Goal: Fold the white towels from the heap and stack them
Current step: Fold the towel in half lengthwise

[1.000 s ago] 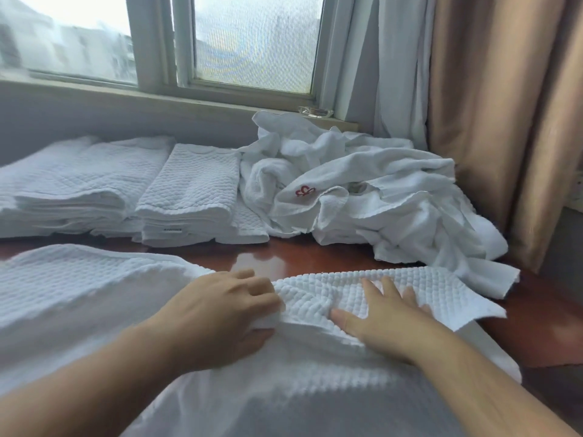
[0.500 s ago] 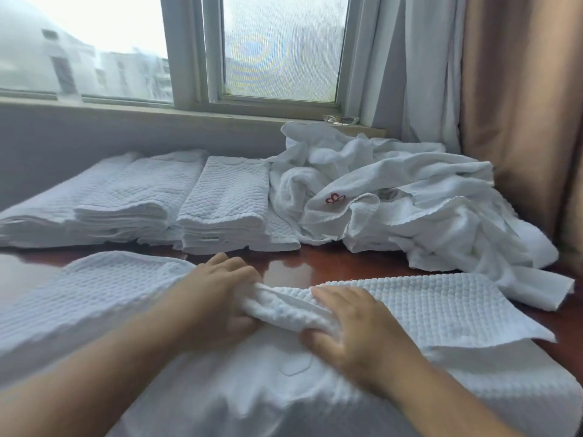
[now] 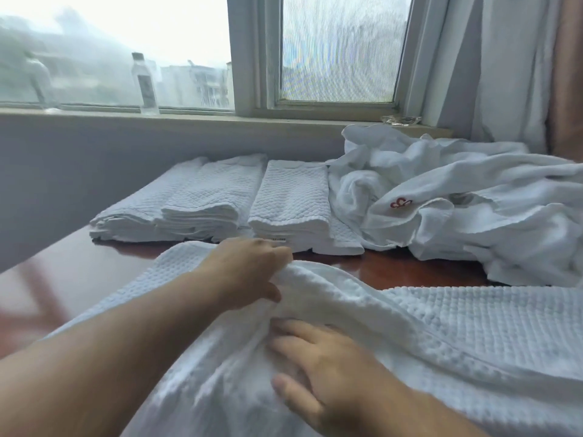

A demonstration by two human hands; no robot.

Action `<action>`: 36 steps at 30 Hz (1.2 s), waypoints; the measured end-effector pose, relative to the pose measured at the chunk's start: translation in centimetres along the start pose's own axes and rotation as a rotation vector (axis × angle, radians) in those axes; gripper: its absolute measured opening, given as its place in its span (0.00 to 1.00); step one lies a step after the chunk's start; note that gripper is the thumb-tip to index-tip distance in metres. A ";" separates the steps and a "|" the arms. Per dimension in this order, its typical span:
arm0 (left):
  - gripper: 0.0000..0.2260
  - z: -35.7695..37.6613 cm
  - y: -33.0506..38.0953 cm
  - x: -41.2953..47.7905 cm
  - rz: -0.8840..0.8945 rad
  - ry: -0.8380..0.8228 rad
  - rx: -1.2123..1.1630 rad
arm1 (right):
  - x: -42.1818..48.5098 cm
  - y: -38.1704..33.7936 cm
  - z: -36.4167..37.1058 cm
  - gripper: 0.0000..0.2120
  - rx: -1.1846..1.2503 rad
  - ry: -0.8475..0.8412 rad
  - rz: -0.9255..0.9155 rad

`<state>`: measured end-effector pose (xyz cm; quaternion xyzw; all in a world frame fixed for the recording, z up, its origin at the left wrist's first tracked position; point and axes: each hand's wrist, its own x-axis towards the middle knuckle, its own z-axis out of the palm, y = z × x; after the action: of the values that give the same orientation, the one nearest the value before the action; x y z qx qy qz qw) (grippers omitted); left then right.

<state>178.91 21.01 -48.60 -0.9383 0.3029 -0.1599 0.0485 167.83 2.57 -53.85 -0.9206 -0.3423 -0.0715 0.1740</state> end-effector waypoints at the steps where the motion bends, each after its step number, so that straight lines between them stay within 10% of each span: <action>1: 0.21 -0.3 -0.3 -0.2 0.048 0.095 0.050 | 0.7 0.5 0.4 0.28 -0.009 -0.098 0.055; 7: 0.20 -3.2 -2.8 -2.8 0.168 0.359 0.102 | 4.5 3.6 0.6 0.32 -0.009 -0.329 0.242; 18: 0.22 -2.6 -3.1 -9.0 -0.273 -0.451 0.067 | 4.8 1.9 0.2 0.30 -0.130 -0.294 0.257; 28: 0.03 -1.9 -5.3 -8.9 -0.227 0.144 0.380 | 6.6 -0.3 2.1 0.38 0.064 -0.311 0.032; 36: 0.20 -0.7 -8.6 -12.9 -0.427 -0.101 0.101 | 8.5 0.8 2.9 0.35 0.036 -0.302 0.076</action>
<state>173.57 35.51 -49.77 -0.9843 0.0861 -0.1341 0.0753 174.80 8.24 -54.65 -0.9299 -0.3307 0.0804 0.1397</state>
